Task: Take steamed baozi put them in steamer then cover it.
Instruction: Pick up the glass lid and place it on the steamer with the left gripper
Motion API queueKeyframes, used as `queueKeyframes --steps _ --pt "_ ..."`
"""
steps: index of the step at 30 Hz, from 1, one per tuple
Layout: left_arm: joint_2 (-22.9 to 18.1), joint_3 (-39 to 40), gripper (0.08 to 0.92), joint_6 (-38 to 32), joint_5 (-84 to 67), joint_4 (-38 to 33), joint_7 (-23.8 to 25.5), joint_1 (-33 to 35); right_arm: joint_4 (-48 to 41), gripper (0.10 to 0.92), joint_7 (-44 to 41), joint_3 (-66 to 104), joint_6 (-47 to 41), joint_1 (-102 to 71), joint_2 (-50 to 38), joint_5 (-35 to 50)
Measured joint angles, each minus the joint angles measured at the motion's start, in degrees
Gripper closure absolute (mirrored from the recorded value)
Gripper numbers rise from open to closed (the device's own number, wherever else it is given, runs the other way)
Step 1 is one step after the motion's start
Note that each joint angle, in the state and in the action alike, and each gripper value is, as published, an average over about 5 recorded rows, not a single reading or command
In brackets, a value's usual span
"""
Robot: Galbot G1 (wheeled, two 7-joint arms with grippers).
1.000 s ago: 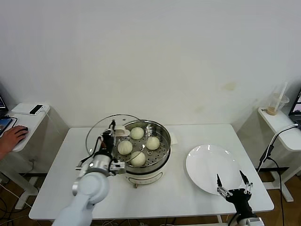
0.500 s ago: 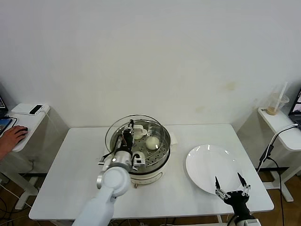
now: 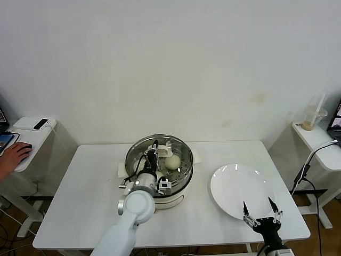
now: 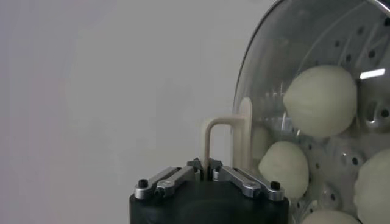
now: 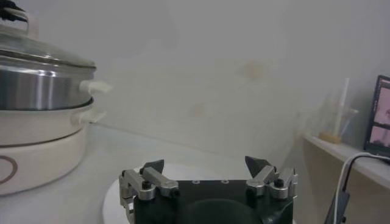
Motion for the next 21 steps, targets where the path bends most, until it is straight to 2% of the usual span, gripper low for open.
queueKeyframes --steps 14,17,21 --pt "0.24 0.17 0.858 -0.21 0.00 -0.70 0.70 0.39 0.01 0.203 -0.14 -0.30 0.03 -0.32 0.21 -0.29" --pt "-0.01 0.12 0.806 -0.21 -0.01 -0.90 0.39 0.67 0.00 0.203 -0.18 -0.35 0.04 -0.37 0.22 -0.34" --pt "0.03 0.03 0.694 -0.19 -0.08 -1.66 0.06 1.13 -0.02 0.203 -0.21 -0.44 0.05 -0.35 0.21 -0.39"
